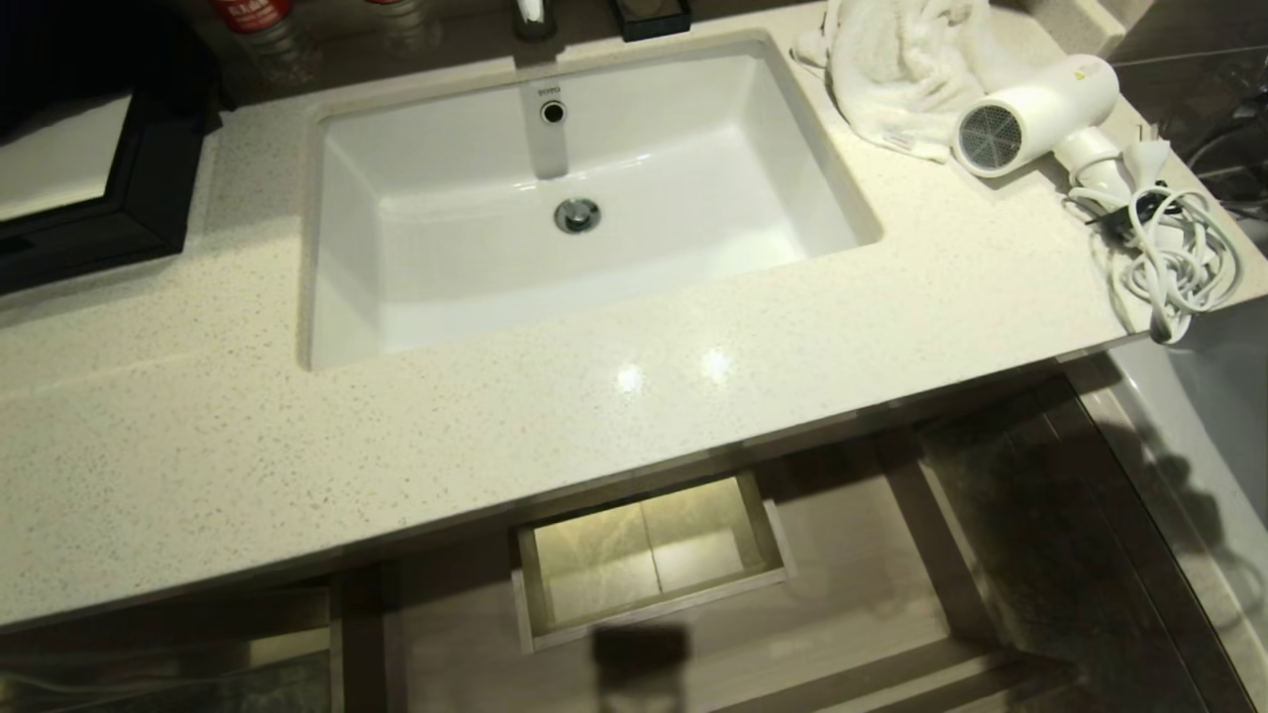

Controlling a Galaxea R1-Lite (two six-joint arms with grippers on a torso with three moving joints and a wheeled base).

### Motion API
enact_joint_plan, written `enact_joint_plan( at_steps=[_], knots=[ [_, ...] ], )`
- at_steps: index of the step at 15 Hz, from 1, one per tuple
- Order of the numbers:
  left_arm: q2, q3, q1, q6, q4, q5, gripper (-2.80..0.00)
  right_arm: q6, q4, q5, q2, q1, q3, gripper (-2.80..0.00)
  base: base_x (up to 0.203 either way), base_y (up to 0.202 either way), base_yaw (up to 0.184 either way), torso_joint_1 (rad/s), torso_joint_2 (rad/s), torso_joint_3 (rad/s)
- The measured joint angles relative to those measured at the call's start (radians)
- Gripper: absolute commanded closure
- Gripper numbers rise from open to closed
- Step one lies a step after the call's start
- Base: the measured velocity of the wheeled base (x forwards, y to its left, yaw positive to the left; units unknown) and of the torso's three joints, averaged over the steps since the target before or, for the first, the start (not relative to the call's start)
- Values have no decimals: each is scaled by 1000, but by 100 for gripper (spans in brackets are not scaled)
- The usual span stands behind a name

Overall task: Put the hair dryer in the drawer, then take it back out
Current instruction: Pick up the hairdryer

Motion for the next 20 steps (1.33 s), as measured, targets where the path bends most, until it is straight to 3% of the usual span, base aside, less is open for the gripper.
enact_joint_plan(
  at_steps=[3, 6, 7, 9, 13, 20],
  knots=[
    [0, 0, 1, 0, 0, 0, 0, 4, 4, 20, 1, 24, -4, 0, 0, 0, 0, 0, 0, 0],
    [0, 0, 0, 0, 0, 0, 0, 11, 4, 117, 21, 44, -32, 0, 0, 0, 0, 0, 0, 0],
    [0, 0, 1, 0, 0, 0, 0, 15, 5, 160, 33, 44, -47, -280, 0, 0, 0, 0, 0, 0],
    [0, 0, 1, 0, 0, 0, 0, 10, 18, 259, 62, 44, -78, -280, 0, 0, 0, 0, 0, 0],
    [0, 0, 0, 0, 0, 0, 0, 4, 35, 346, 116, 43, -105, -280, 0, 0, 0, 0, 0, 0],
    [0, 0, 1, 0, 0, 0, 0, -3, 92, 387, 127, 48, -82, -280, 0, 0, 0, 0, 0, 0]
  ],
)
